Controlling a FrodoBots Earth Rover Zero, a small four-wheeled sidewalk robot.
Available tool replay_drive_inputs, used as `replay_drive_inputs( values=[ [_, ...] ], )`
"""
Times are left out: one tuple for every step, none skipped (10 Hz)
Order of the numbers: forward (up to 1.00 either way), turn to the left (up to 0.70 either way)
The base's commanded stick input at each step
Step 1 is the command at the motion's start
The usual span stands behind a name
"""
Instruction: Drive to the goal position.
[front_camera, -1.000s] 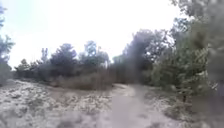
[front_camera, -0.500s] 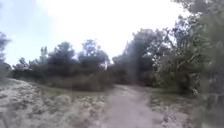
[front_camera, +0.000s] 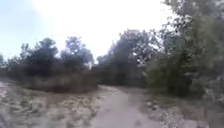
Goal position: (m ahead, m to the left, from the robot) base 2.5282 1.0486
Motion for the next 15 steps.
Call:
replay_drive_inputs(
  values=[
    [0.85, 0.0],
    [0.85, 0.0],
    [0.85, 0.0],
    [0.85, 0.0],
    [0.85, 0.0],
    [0.85, 0.0],
    [0.85, 0.0],
    [0.85, 0.0],
    [0.85, 0.0],
    [0.85, 0.0],
    [0.85, 0.0],
    [0.85, 0.0],
    [0.85, 0.0],
    [0.85, 0.0],
    [0.85, 0.0]
  ],
)
